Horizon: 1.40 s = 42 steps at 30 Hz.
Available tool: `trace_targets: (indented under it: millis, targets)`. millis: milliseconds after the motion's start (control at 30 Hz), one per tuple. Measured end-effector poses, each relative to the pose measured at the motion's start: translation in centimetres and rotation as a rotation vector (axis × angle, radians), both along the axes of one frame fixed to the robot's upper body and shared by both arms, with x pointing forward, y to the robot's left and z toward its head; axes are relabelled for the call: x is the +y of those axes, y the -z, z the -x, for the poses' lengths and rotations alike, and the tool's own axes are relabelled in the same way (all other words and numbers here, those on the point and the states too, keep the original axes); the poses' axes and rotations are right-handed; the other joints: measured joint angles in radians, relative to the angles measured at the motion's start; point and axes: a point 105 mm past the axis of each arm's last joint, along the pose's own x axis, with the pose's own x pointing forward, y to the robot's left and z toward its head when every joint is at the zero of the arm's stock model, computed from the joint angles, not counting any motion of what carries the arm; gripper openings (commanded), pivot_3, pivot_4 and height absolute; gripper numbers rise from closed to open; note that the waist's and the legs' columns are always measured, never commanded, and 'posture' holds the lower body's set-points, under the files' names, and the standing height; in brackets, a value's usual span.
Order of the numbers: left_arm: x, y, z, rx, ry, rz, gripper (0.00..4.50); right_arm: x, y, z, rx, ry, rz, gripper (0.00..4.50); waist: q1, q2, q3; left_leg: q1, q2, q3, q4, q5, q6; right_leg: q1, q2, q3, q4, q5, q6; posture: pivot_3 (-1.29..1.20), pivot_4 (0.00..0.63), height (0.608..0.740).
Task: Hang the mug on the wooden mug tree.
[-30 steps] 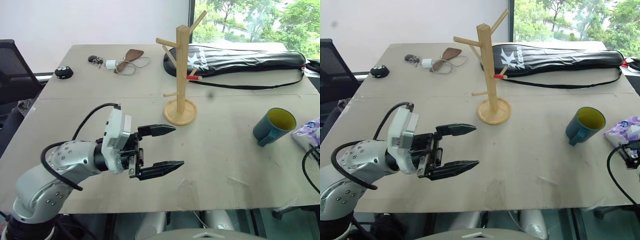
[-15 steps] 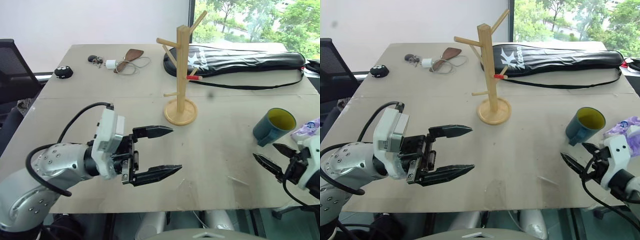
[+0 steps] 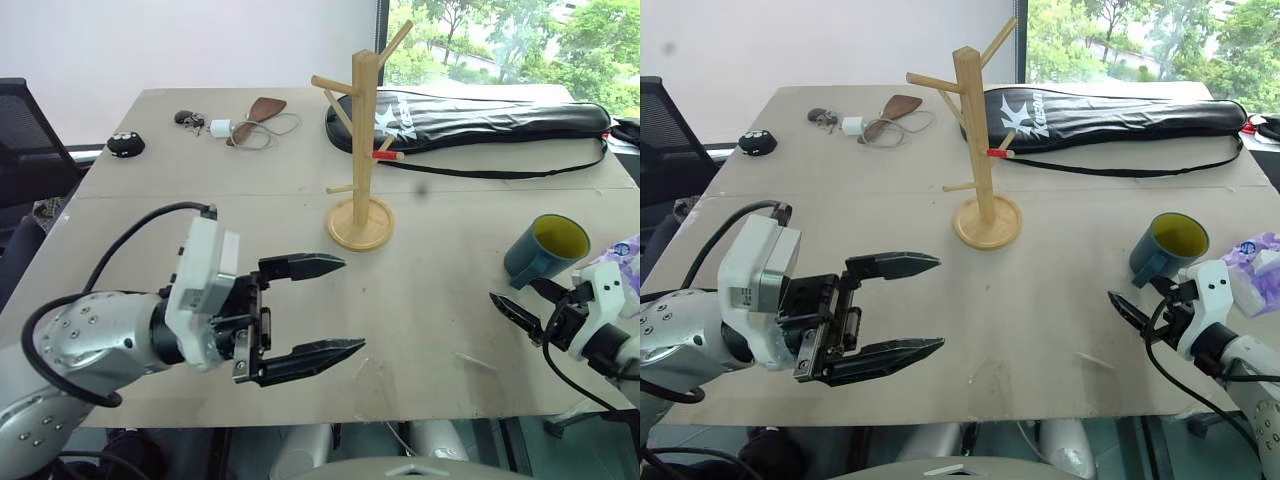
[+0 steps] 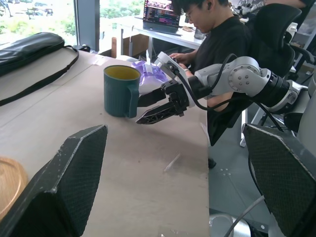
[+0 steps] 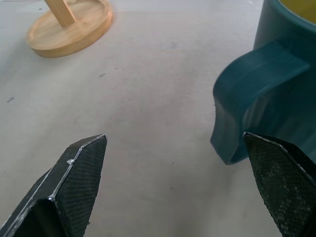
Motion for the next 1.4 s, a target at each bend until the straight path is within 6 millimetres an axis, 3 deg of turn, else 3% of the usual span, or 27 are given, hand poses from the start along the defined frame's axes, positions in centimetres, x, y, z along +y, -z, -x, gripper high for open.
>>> trace_targets:
  millis: [167,633,967,1133,1267,1400]
  targets:
    - [0.3,0.2,0.1,0.013,-0.007,-0.017,4.50,0.1,0.9,-0.4,0.007,-0.008,0.008,4.46,0.000,0.000,0.000,0.000,0.000,0.000,0.000,0.000,0.000,0.000,0.000,0.000,0.000,0.000,0.000,0.00,0.150,0.738]
    - [-0.5,-1.7,-0.4,-0.025,-0.005,-0.022,4.50,-0.5,1.5,-1.5,-0.019,-0.009,0.018,4.46,-0.001,0.000,0.000,0.000,0.000,0.000,0.000,0.000,0.000,0.000,0.000,0.000,0.000,0.000,0.000,0.00,0.150,0.738]
    - [-0.3,-1.1,-0.4,0.013,-0.012,-0.034,4.50,-0.2,1.5,-2.0,-0.032,-0.022,0.011,4.46,0.000,0.001,0.001,0.000,0.000,0.000,0.000,0.000,0.000,0.000,0.000,0.001,0.000,0.000,0.000,0.00,0.150,0.738]
    - [-0.3,-1.0,-0.4,0.013,-0.015,-0.038,4.50,-0.1,1.1,-2.5,-0.042,-0.014,0.010,2.29,0.000,0.001,0.001,0.000,0.000,0.000,0.000,0.000,0.000,0.000,0.000,0.001,0.000,0.000,0.000,0.00,0.150,0.738]
    - [-0.3,-1.1,-0.4,0.013,-0.015,-0.038,4.50,0.0,1.0,-2.6,-0.040,-0.014,0.009,0.09,0.000,0.001,0.001,0.000,0.000,0.000,0.000,0.000,0.000,0.000,0.000,0.000,0.000,0.000,0.000,0.00,0.150,0.738]
    - [-0.2,-1.0,-0.4,0.015,-0.017,-0.038,4.50,0.0,1.0,-2.5,-0.038,-0.015,0.008,0.01,0.000,0.001,0.001,0.000,0.000,0.000,0.000,0.000,0.000,0.000,0.000,0.001,0.000,0.000,0.000,0.00,0.150,0.738]
